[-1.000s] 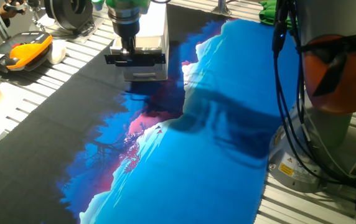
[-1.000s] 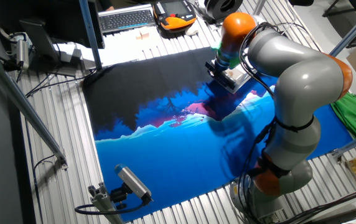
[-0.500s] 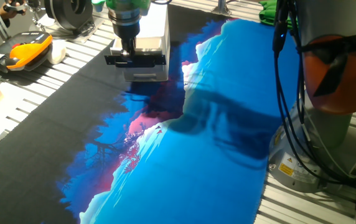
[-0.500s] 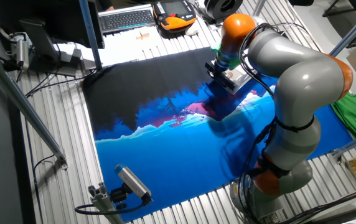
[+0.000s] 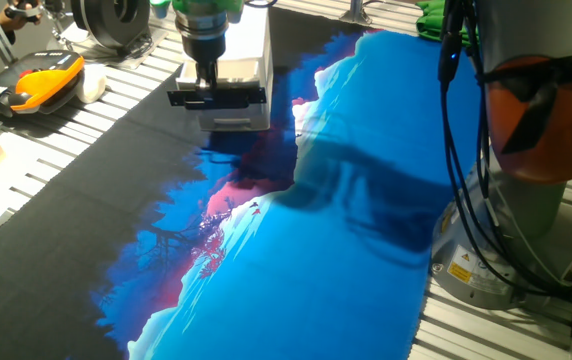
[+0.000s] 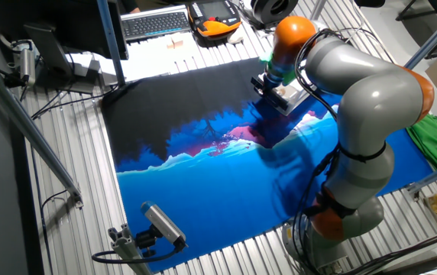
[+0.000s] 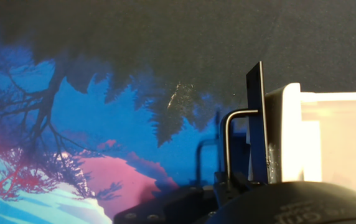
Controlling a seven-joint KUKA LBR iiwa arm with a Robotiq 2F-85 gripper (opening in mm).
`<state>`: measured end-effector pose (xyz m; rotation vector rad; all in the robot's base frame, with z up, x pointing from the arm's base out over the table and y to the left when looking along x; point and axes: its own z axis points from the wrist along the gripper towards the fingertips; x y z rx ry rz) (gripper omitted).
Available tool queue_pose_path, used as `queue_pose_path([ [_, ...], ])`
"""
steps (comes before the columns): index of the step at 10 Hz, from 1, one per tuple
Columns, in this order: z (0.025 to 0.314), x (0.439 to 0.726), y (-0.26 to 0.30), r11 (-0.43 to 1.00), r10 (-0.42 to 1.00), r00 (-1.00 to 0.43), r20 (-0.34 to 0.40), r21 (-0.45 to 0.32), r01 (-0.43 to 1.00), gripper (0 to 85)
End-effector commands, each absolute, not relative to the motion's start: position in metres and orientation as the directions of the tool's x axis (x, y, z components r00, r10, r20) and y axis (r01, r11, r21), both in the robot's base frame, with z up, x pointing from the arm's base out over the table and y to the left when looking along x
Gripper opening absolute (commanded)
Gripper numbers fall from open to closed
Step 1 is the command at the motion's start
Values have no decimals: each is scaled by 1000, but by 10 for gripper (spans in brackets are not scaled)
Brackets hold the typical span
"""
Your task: Grasp the handle and close the drawer
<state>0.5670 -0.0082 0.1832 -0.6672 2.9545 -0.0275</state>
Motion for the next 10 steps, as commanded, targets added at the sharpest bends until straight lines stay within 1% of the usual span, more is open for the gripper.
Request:
queue_pose_path([
  [1,184,567,-9,902,-431,-896,-105,-44,-429,0],
  [10,181,565,-14,923,-384,-917,-108,-40,-382,0],
])
